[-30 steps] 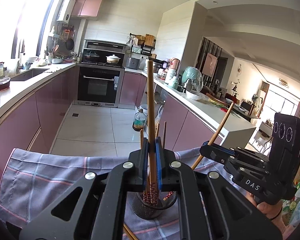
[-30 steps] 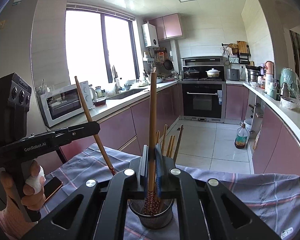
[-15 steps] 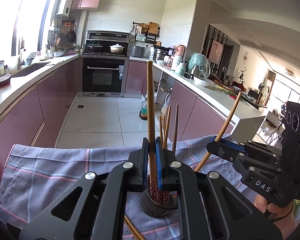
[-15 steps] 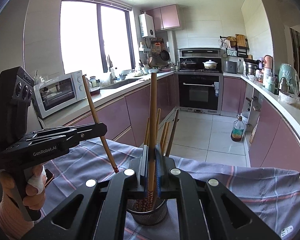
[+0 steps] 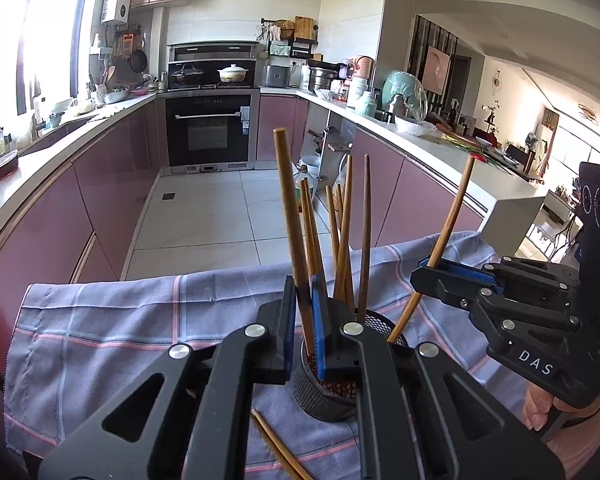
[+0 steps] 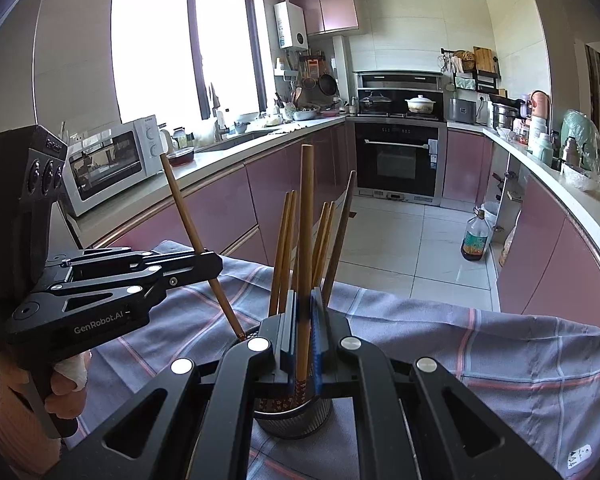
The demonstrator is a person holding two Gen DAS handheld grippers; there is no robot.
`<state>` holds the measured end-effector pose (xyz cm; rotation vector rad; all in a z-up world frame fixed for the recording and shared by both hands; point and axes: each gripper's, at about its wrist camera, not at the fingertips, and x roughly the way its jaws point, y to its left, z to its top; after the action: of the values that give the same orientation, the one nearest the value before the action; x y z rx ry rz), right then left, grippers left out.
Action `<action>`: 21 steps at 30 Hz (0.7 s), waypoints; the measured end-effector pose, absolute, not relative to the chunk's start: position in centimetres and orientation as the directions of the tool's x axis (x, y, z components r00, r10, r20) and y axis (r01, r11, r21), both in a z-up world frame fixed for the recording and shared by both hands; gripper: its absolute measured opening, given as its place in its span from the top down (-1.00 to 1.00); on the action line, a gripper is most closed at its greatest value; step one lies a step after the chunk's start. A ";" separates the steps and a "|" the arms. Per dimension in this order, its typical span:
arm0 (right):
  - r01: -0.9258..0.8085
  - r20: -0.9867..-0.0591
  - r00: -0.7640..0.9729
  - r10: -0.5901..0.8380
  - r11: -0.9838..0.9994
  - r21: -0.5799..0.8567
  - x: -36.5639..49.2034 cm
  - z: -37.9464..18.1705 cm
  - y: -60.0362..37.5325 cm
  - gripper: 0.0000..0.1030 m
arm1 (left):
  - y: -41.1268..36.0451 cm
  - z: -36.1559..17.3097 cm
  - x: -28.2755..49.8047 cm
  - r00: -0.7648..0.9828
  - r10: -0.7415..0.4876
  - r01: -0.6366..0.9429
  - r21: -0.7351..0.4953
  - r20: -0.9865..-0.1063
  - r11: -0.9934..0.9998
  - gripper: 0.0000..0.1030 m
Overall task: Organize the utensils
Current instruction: 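Lower the chopstick into the mesh cup and open the left tool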
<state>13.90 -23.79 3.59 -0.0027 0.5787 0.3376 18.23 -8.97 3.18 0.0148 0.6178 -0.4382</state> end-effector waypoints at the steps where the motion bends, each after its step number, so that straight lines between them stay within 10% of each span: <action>1: -0.313 -0.541 0.781 0.313 0.945 0.095 14.0 3.5 -23.8 0.90 | -8.8 2.9 18.3 0.724 -0.393 0.404 -0.113 -0.567 0.908 0.84; 21: -0.281 -0.580 0.751 0.317 0.947 0.153 16.1 2.0 -24.9 0.85 | -9.7 1.4 20.8 0.678 -0.396 0.431 -0.101 -0.619 0.897 0.80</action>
<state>16.05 -24.89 1.97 0.0573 0.6432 0.3267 20.81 -9.68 1.43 0.0544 0.6823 -0.4642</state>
